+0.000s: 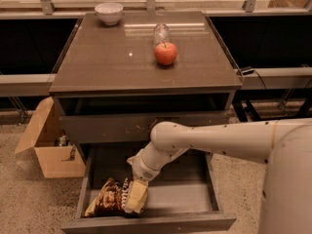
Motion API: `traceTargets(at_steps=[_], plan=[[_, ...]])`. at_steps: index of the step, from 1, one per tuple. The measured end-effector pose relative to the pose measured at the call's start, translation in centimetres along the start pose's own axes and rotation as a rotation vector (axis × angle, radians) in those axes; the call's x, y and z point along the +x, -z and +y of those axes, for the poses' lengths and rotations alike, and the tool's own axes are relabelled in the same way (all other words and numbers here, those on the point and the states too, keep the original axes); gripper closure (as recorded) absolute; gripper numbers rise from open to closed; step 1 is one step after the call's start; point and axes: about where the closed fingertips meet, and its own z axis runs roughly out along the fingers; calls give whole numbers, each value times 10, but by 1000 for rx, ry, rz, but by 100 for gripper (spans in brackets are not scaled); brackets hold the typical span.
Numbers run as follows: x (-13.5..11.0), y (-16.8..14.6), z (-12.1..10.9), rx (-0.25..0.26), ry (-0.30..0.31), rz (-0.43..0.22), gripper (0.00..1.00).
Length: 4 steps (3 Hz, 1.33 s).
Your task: Pick brown chip bag from middle drawer and place on counter
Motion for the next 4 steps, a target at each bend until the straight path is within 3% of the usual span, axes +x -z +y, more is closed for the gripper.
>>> traceTargets(at_steps=[1,3,4], plan=[[6,-43,-15,-23,-4,15,0],[16,-106,-28,-68,-17,25,42],[2,-112,-28,-68,4,-94,66]])
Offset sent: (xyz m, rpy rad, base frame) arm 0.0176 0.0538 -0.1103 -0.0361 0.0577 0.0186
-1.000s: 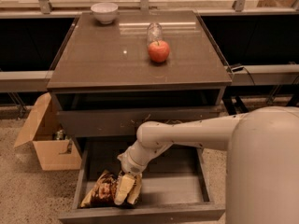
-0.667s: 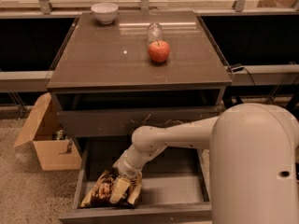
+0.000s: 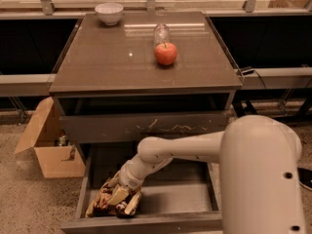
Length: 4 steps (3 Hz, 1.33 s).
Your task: Pick brown chip bag from middle drawer and place on counter
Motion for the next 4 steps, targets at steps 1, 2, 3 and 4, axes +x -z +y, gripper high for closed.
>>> traceTargets(at_steps=[1,2,3,4], plan=[[-25,29,16,52,97,-167,89],[-59,65,50,97,239,-318,100],[-90,122,78,158,402,-454,100],[-81,146,79,228,457,-465,100]])
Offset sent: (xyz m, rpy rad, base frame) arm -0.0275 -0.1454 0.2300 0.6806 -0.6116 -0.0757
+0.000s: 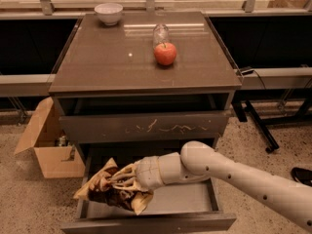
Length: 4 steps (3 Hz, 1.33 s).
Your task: Pick brown chip bag from middle drawer and place on counter
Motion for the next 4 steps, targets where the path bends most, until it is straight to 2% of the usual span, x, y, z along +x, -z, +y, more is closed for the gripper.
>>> traceTargets(at_steps=[1,2,3,4], plan=[[2,-4,1,-9,-14,3,100],[-53,29,-15,24,123,-53,100],[-154,95,-43,77,359,-66,100],[-203,128,-77,102,471,-33,100]])
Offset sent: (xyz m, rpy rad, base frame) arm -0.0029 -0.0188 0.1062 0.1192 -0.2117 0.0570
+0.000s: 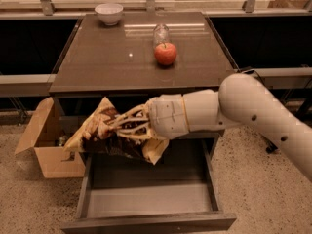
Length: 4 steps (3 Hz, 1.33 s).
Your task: Pick brown chip bag from middle drawer and place on counter
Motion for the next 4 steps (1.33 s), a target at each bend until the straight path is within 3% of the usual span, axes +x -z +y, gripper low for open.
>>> traceTargets(at_steps=[1,2,3,4], plan=[[-1,6,-10,16,9,4,100],[-4,4,-46,56,64,9,100],[-7,-3,-98,45,143,36,100],[-6,-17,-149,2,200,54,100]])
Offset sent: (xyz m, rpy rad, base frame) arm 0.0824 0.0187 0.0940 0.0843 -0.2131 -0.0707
